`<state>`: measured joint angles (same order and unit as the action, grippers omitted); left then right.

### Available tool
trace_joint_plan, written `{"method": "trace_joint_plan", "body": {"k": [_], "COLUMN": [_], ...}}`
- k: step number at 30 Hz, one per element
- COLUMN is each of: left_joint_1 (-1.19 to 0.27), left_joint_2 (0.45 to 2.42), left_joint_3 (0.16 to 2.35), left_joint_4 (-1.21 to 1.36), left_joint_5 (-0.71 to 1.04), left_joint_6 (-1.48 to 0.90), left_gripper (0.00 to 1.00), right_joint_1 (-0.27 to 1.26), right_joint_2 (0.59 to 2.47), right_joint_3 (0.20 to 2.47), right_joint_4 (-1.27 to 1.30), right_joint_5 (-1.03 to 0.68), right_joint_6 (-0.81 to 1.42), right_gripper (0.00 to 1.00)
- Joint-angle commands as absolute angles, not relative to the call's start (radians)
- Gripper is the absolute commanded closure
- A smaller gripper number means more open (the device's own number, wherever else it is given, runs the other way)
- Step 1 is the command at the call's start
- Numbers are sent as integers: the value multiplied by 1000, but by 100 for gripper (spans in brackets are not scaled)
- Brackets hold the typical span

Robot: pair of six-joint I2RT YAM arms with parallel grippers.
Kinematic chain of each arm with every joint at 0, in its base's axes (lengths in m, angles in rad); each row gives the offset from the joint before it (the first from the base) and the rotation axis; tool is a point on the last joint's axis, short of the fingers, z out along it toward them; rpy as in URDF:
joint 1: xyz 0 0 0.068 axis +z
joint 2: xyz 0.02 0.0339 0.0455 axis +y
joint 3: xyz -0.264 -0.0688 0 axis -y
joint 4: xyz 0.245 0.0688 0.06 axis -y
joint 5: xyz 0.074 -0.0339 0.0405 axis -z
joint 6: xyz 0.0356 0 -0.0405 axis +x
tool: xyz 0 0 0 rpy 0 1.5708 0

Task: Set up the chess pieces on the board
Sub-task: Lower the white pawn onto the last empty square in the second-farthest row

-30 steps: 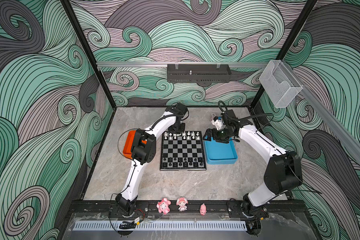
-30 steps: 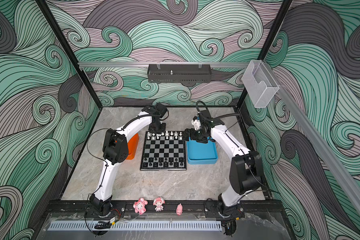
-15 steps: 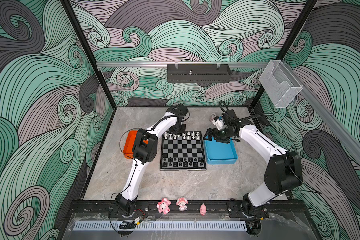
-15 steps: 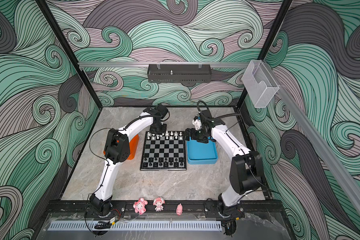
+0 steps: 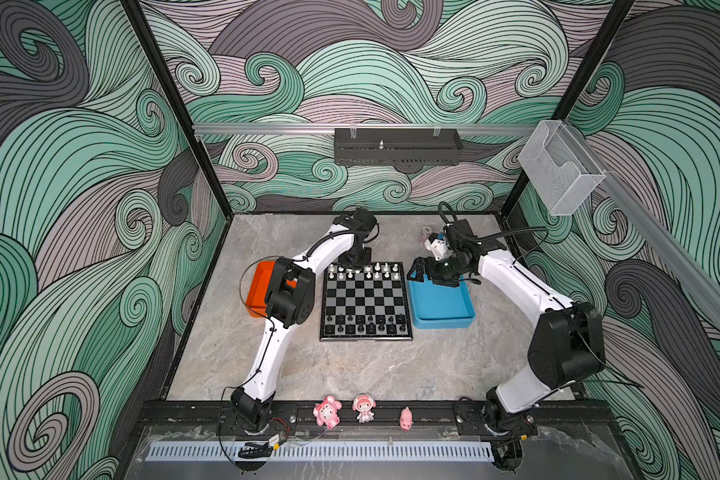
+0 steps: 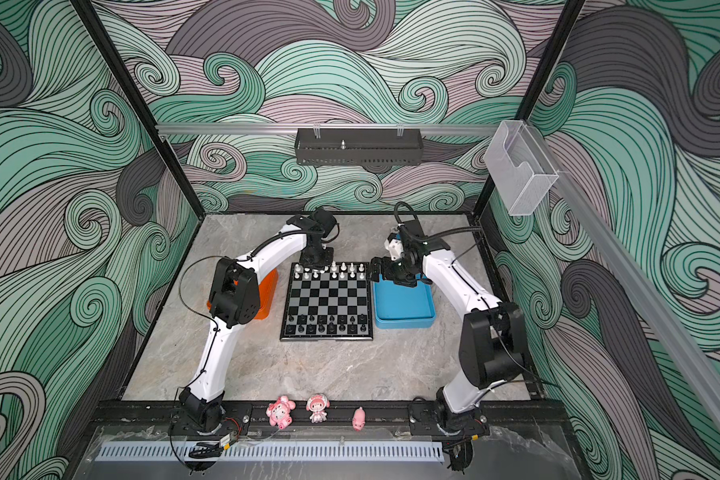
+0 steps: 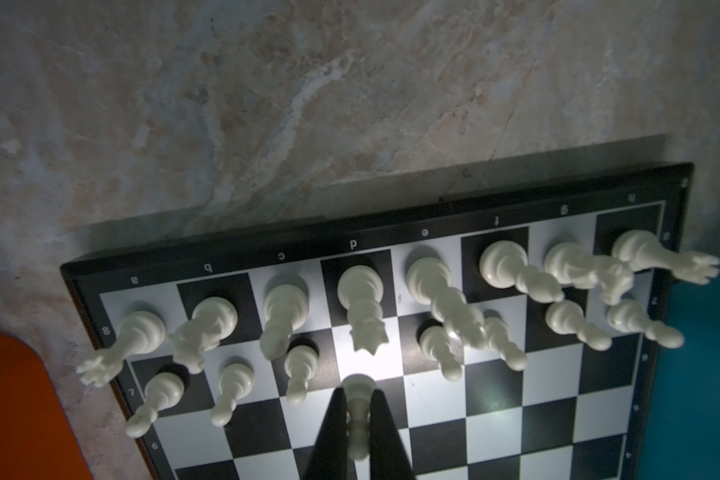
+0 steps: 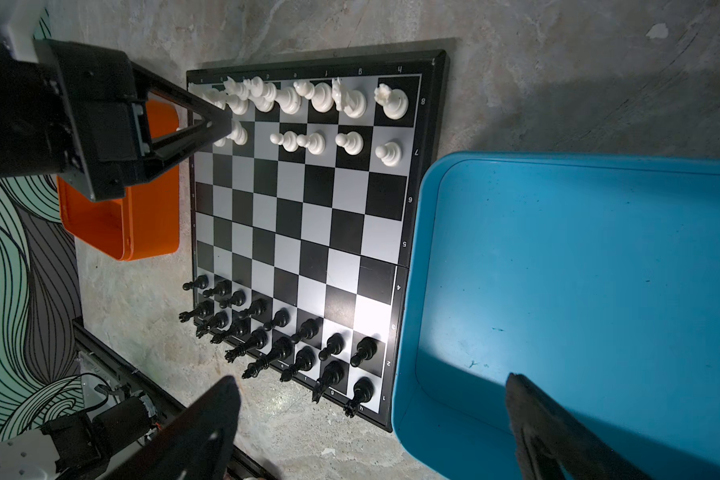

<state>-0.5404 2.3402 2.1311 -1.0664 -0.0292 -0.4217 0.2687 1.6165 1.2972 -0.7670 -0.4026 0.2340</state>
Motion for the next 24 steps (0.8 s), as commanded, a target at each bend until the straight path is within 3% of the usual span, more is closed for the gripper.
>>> {"method": "trace_joint_plan", "body": {"k": [1, 24], "left_joint_1": [-552, -554], "left_joint_2": [2364, 2356], "left_joint_3": [2140, 2088], "left_joint_4": [-1057, -1021], "left_joint_5": [-36, -52], "left_joint_6": [-455, -537], "left_gripper": [90, 90], "right_joint_1": [261, 259], "right_joint_2": [1622, 1623], "right_joint_3": [1287, 1282], "right_joint_4": [-776, -776], "right_joint_5": [-416, -420], "right_joint_6": [216, 216], "right_gripper": [1, 1]}}
